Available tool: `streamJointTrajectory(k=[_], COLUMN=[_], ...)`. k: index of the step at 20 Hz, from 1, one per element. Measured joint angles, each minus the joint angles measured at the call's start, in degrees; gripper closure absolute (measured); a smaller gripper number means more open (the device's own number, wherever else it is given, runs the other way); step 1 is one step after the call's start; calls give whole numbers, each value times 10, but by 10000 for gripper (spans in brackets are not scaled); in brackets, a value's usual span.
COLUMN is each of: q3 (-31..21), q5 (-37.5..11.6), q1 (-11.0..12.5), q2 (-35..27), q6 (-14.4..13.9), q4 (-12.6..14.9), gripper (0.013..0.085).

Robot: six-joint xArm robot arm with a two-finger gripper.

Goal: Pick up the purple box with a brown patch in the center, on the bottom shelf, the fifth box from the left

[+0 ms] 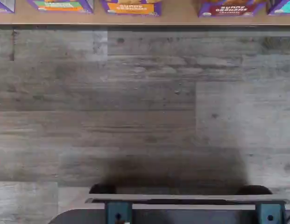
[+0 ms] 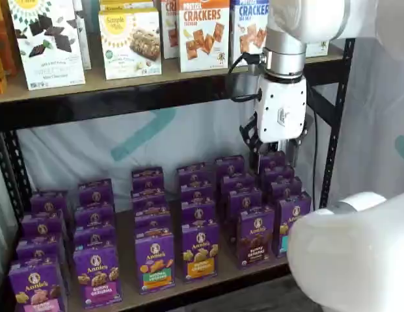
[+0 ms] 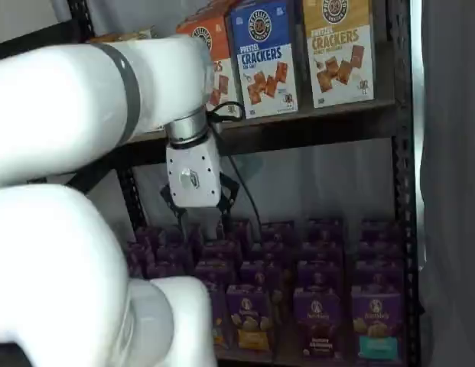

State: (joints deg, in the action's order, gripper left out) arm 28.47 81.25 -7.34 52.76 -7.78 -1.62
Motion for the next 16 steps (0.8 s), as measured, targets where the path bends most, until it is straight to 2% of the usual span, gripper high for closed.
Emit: streamJointTrajectory(k=[1,2,4,10,14,16], q3=[-2,-7,-11,-11,-42,-56], q5=[-3,-11,-20,-19,-67,-91], q1=[-4,-15,-22,-26,-27,-32], q2=[2,8,14,-5,-13,-24], q6=[-5,-19,-29,-34,-38,-49], q4=[7,27,41,44,47,61], gripper=[130,130,130,130,130,130])
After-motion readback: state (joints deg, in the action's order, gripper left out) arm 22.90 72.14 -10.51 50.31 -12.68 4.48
